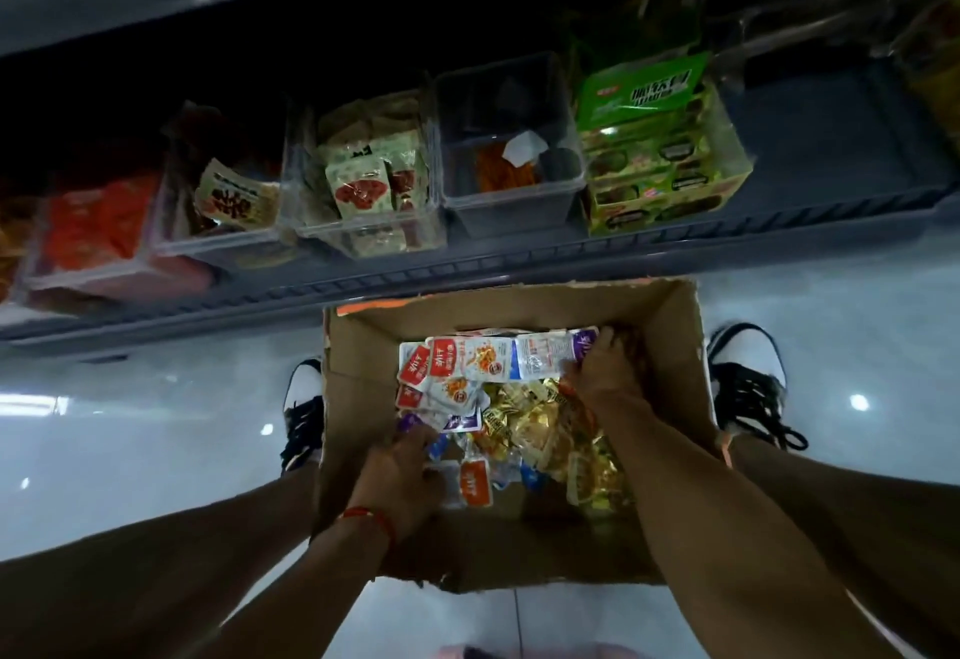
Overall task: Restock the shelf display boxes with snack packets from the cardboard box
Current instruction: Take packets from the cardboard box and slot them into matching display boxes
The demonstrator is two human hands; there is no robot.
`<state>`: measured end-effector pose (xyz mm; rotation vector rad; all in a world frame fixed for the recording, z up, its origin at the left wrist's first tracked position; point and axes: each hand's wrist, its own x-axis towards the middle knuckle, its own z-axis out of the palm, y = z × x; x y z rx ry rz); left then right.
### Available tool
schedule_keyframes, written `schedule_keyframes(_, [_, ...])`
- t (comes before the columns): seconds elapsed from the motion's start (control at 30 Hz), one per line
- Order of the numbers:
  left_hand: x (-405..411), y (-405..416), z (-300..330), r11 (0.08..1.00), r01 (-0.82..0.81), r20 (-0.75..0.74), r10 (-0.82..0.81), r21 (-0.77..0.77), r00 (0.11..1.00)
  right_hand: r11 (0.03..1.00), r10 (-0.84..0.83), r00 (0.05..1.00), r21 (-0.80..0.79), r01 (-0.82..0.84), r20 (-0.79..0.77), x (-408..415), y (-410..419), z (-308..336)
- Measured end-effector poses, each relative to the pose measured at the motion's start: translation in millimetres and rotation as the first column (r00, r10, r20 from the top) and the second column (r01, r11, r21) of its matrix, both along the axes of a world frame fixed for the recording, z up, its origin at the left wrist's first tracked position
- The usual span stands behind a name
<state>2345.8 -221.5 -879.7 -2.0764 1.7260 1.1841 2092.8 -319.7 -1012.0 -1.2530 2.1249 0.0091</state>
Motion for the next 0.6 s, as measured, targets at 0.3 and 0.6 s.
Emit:
schedule_keyframes(0.3, [-15.2, -5.6, 2.6, 0.998, -0.064, -0.085, 0.061, -0.029, 0.994, 0.974, 0.076, 0.997, 0.217, -0.072, -0.009, 6.4, 25.9, 0.2])
schedule_keyframes(0.6, [-11.1, 17.7, 13.0, 0.992, -0.030, -0.082, 0.020, -0.122, 0.996, 0.991, 0.047, 0.999, 0.126, -0.048, 0.006, 5.7, 62.7, 24.6])
